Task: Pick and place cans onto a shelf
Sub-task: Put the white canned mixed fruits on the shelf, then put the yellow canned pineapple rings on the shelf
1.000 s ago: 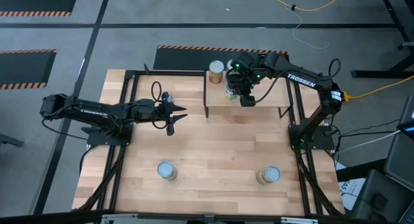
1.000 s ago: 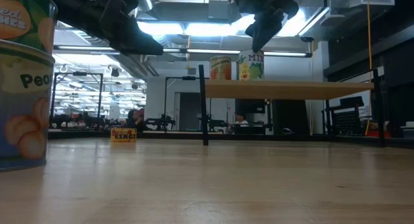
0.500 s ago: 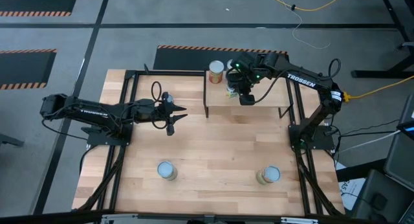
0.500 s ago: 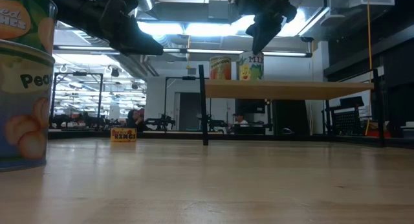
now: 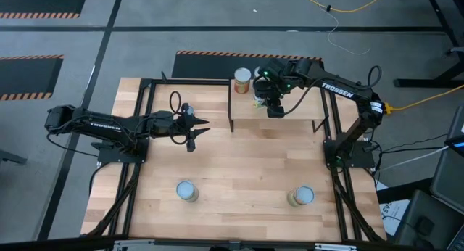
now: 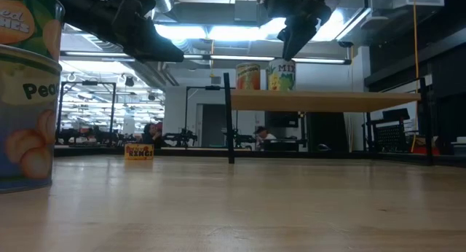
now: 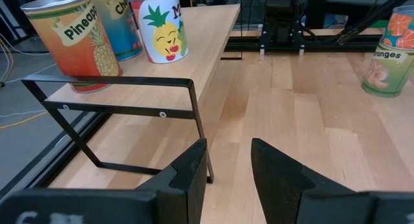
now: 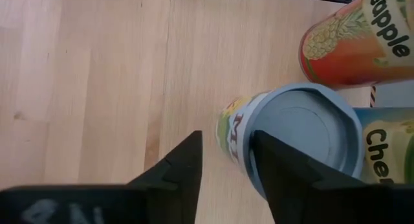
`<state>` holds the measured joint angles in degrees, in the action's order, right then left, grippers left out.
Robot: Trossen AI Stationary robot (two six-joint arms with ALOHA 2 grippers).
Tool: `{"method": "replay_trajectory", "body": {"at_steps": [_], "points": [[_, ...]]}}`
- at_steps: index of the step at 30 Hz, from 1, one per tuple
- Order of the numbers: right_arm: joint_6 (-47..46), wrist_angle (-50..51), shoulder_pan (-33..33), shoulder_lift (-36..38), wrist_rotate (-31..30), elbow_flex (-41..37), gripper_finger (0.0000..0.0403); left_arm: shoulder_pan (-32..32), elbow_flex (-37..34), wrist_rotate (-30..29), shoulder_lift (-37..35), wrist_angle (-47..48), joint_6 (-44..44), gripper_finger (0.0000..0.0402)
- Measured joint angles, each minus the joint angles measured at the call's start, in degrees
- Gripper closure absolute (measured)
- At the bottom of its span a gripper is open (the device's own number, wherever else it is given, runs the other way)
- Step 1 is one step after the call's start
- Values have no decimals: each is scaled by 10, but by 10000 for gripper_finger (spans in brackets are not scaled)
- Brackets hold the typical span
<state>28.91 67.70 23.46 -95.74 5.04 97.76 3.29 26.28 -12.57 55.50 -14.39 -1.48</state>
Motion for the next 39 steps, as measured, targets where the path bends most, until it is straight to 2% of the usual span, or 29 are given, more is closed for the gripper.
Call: {"method": "replay_trajectory", "body": {"at_steps": [7,12,20,23,26,32,39], "points": [[0,1,0,3,0,-1,261,0,0,0,0,0,0,288],[0,7,-2,35,1,-1,262,0,0,0,0,0,-1,288],[-9,34,-5,114,62,-2,262,0,0,0,0,1,-1,288],[-32,31,-5,148,96,-26,262,0,0,0,0,1,-1,288],[-37,13,-8,190,112,-79,262,0,0,0,0,1,-1,288],[-82,-102,-28,296,112,-245,262,2,3,0,0,-32,-2,288],[-159,-220,-70,385,112,-396,262,43,61,3,0,-6,-2,288]]}}
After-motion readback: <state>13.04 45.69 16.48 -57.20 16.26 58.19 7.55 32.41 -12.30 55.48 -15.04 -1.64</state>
